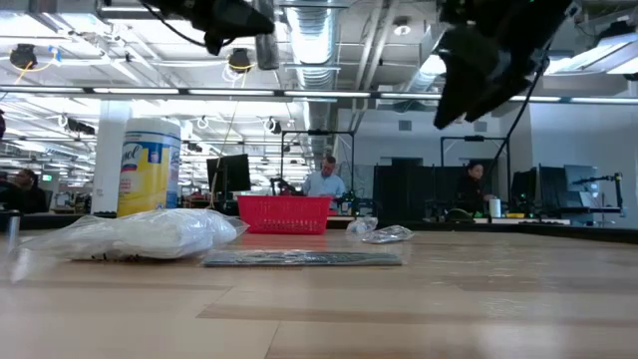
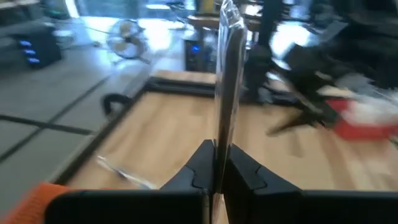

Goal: Pick & Place Travel size toiletries
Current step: Put the comb into the orange basket

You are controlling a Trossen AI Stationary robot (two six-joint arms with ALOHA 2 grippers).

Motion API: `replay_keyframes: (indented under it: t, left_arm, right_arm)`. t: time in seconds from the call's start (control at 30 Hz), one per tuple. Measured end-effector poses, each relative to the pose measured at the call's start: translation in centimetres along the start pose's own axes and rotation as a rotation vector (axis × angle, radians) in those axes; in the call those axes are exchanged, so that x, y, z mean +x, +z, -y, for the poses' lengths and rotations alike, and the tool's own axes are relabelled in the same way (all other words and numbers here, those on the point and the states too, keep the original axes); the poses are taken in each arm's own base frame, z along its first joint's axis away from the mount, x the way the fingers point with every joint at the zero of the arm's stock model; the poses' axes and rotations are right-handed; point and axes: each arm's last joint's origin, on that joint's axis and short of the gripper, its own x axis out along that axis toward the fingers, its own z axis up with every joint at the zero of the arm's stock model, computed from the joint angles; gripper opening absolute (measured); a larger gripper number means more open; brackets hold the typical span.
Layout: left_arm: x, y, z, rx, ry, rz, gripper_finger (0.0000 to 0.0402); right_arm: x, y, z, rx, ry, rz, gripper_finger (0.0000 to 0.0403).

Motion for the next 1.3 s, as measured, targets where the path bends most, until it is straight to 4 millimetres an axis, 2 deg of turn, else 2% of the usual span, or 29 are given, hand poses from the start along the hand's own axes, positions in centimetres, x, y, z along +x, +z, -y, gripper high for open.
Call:
replay_keyframes:
  t: [0.23, 0.37, 0.53, 0.67, 0.83, 1.07, 1.17, 1.3]
  left_arm:
    - [2.6, 2.6, -5.0, 0.019, 0.178, -0.098, 0.0005]
    - [5.1, 3.8, -8.1, 0.072, 0.208, -0.22, 0.0005]
    - [7.9, 5.6, -12.1, 0.138, 0.265, -0.321, 0.0005]
    - [9.4, 6.1, -15.0, 0.165, 0.276, -0.397, 0.0005]
    - [10.2, 5.7, -17.5, 0.153, 0.297, -0.455, 0.0005]
    - [10.6, 4.2, -19.5, 0.138, 0.278, -0.5, 0.0005]
    - [10.5, 3.9, -19.9, 0.153, 0.258, -0.514, 0.0005]
    - [10.9, 3.4, -20.2, 0.205, 0.247, -0.545, 0.0005]
  right_arm:
    - [-1.5, -0.5, -2.5, -0.15, 0.046, 0.218, 0.0393]
    - [-2.7, -1.2, -3.9, -0.245, 0.071, 0.324, 0.0392]
    - [-3.8, -1.4, -5.3, -0.324, 0.16, 0.364, 0.0395]
    - [-4.0, -1.3, -6.2, -0.377, 0.252, 0.377, 0.0396]
    - [-2.7, -1.7, -7.1, -0.429, 0.407, 0.425, 0.0397]
    - [0.7, -1.3, -7.0, -0.41, 0.715, 0.474, 0.0396]
    - [1.4, -1.3, -6.7, -0.394, 0.762, 0.491, 0.0395]
    - [1.5, -1.1, -6.7, -0.387, 0.762, 0.498, 0.0398]
